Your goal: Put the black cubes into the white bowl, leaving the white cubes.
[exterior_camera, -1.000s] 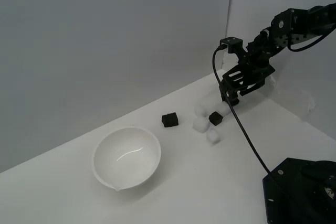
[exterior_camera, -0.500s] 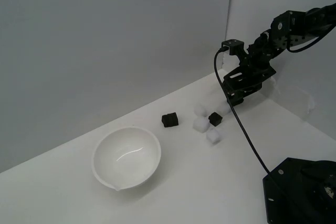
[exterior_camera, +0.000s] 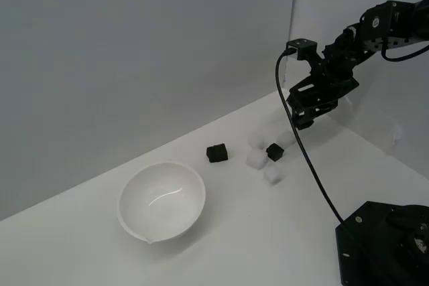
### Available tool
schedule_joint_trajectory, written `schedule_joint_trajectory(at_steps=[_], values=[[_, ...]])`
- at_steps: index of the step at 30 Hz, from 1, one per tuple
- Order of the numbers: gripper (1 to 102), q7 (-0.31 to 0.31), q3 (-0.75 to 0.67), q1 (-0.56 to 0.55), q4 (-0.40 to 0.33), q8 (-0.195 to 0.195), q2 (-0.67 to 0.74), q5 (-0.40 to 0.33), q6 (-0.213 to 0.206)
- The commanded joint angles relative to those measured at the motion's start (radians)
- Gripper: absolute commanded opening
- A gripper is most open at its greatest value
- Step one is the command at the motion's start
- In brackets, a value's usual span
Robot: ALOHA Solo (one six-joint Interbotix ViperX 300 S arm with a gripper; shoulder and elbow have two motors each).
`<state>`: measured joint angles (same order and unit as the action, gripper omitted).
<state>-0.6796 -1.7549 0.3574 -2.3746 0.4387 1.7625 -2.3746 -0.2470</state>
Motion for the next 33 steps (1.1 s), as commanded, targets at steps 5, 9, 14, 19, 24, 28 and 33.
schedule_joint_trajectory(at_steps=[5, 9, 14, 19, 24, 28, 33], values=[[33, -0.072, -0.172, -0.043, 0.0, 0.002, 0.164, 0.003, -0.057], [33, -0.092, -0.264, -0.114, 0.0, -0.002, 0.258, 0.005, -0.107], [33, -0.097, -0.377, -0.213, 0.002, -0.005, 0.371, 0.005, -0.172], [33, -0.097, -0.459, -0.322, 0.0, -0.008, 0.451, 0.005, -0.25], [33, -0.095, -0.486, -0.433, 0.0, -0.012, 0.48, 0.005, -0.337], [33, -0.057, -0.476, -0.538, 0.0, -0.012, 0.471, 0.003, -0.397], [33, 0.035, -0.425, -0.664, 0.003, -0.012, 0.42, 0.008, -0.431]])
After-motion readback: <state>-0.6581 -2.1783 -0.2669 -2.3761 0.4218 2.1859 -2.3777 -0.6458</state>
